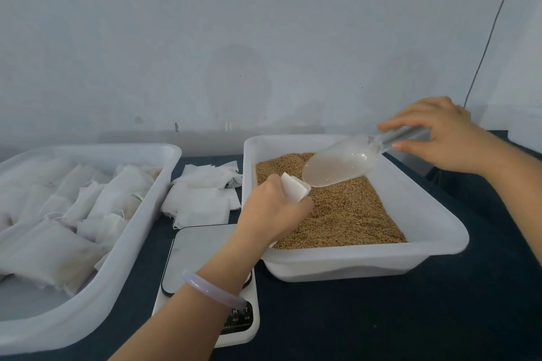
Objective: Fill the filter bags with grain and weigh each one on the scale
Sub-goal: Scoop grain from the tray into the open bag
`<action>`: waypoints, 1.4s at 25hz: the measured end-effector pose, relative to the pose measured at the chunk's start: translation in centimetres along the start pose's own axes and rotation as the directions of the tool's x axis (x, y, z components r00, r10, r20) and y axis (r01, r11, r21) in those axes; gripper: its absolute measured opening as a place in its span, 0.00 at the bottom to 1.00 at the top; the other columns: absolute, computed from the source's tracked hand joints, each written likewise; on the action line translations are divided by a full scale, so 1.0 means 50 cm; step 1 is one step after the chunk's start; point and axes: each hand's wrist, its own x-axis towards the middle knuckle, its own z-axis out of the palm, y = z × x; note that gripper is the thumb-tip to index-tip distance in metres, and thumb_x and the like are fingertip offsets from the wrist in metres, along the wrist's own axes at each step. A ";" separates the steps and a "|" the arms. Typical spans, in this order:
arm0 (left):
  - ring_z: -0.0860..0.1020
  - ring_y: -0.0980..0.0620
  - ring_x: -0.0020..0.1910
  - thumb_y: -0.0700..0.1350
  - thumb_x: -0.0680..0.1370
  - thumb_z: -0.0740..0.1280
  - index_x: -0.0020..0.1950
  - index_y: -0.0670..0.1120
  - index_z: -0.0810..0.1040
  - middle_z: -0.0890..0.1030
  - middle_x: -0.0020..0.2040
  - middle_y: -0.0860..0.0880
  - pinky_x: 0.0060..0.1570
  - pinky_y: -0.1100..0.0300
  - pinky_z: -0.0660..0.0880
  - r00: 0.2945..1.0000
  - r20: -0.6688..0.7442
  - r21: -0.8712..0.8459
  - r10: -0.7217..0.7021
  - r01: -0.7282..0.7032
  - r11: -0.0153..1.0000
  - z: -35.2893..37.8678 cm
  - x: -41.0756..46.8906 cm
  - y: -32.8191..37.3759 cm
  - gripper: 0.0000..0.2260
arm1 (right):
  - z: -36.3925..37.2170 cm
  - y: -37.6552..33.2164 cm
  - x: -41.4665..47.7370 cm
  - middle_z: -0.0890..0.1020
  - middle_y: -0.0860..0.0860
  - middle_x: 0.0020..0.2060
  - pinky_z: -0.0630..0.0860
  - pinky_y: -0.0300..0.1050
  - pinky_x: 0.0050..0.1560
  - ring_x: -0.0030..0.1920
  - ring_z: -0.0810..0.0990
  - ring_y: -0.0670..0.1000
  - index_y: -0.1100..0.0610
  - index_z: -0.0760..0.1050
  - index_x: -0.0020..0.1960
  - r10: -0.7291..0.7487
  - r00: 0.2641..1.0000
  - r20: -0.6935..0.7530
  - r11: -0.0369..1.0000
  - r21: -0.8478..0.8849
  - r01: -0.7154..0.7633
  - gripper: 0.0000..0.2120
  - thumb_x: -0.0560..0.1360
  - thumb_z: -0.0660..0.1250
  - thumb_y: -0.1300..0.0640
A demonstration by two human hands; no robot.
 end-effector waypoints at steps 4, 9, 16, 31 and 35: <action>0.73 0.59 0.37 0.54 0.71 0.67 0.48 0.48 0.70 0.74 0.40 0.55 0.29 0.62 0.64 0.994 -0.088 -0.140 -0.070 0.057 0.989 -0.009 -0.005 0.002 0.13 | 0.105 0.020 -0.032 0.73 0.41 0.61 0.44 0.54 0.70 0.68 0.58 0.48 0.34 0.71 0.61 0.112 0.969 0.222 0.970 -0.236 -0.058 0.17 0.74 0.66 0.47; 0.74 0.48 0.46 0.55 0.71 0.67 0.47 0.47 0.69 0.73 0.39 0.55 0.35 0.57 0.66 0.984 -0.175 -0.080 -0.047 0.033 0.996 -0.007 -0.010 -0.004 0.14 | 0.201 -0.017 -0.041 0.69 0.32 0.53 0.40 0.60 0.71 0.67 0.58 0.45 0.33 0.72 0.58 -0.006 0.957 0.290 0.987 -0.151 0.052 0.16 0.73 0.68 0.48; 0.72 0.50 0.42 0.55 0.72 0.67 0.39 0.51 0.64 0.71 0.38 0.56 0.32 0.62 0.63 0.992 -0.127 -0.003 0.000 0.000 1.000 -0.040 0.006 -0.041 0.13 | 0.187 0.000 -0.041 0.71 0.31 0.53 0.52 0.57 0.70 0.64 0.61 0.45 0.28 0.68 0.50 0.045 0.944 0.327 0.996 0.064 -0.069 0.15 0.73 0.68 0.47; 0.68 0.57 0.33 0.62 0.70 0.68 0.38 0.52 0.63 0.69 0.35 0.55 0.31 0.58 0.62 0.999 0.000 0.126 0.039 -0.039 0.991 -0.024 0.003 -0.053 0.19 | 0.042 -0.037 0.023 0.74 0.37 0.52 0.54 0.51 0.68 0.60 0.59 0.41 0.32 0.70 0.51 -0.035 0.995 0.097 0.993 0.117 0.024 0.15 0.74 0.67 0.52; 0.70 0.61 0.33 0.60 0.69 0.70 0.38 0.54 0.65 0.71 0.35 0.57 0.29 0.63 0.62 0.998 -0.047 -0.009 0.031 -0.032 0.999 -0.024 0.000 -0.056 0.16 | 0.033 -0.049 0.022 0.73 0.38 0.53 0.53 0.52 0.69 0.60 0.58 0.40 0.31 0.69 0.50 -0.034 0.993 0.109 0.992 0.124 0.020 0.16 0.74 0.67 0.52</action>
